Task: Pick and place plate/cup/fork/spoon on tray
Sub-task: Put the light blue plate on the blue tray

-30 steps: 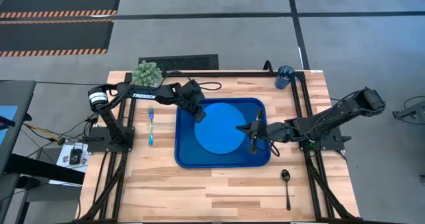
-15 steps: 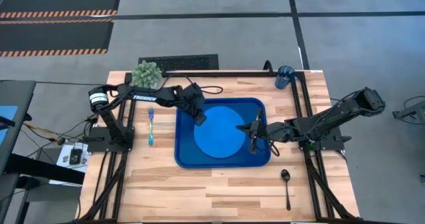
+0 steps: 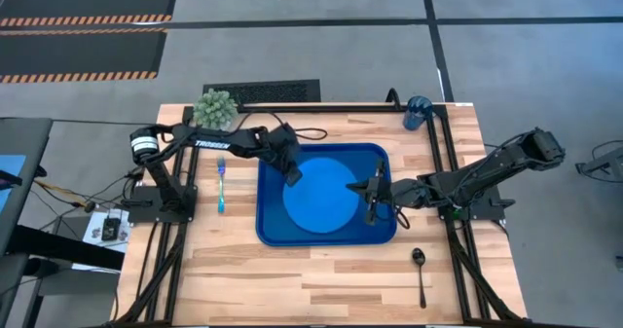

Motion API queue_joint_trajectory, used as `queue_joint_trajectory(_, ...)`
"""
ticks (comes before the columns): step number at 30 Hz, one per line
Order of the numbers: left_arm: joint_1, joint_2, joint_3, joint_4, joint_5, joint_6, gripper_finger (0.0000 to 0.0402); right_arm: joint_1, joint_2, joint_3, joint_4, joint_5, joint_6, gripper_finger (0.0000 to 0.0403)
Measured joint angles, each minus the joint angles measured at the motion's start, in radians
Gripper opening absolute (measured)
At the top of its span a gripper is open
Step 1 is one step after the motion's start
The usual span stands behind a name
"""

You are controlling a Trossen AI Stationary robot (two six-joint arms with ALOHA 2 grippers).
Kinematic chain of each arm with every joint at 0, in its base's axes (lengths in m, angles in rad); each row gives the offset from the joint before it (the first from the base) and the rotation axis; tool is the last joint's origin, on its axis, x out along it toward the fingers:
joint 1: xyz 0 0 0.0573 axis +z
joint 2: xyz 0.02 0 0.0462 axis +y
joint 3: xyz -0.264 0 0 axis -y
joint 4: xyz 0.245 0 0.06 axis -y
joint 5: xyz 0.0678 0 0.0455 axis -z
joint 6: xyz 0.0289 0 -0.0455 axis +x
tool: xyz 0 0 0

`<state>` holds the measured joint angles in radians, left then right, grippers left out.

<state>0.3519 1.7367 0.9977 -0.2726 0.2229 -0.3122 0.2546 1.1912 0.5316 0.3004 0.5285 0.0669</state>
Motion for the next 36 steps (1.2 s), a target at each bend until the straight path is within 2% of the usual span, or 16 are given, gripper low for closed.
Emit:
queue_joint_trajectory(9, -0.012, 0.0, -0.001, -0.001, -0.019, -0.011, 0.0012, 0.0, 0.0, 0.0, 0.0, 0.0, 0.0, 0.0007)
queue_joint_trajectory(19, -0.018, 0.001, -0.001, -0.002, -0.031, -0.012, 0.0044, 0.0, 0.0, 0.0, 0.0, 0.0, 0.0, 0.0007)
queue_joint_trajectory(36, -0.04, 0.001, -0.001, 0.038, -0.054, -0.014, 0.0046, 0.0, 0.0, 0.0, 0.0, 0.0, 0.0, 0.0008)
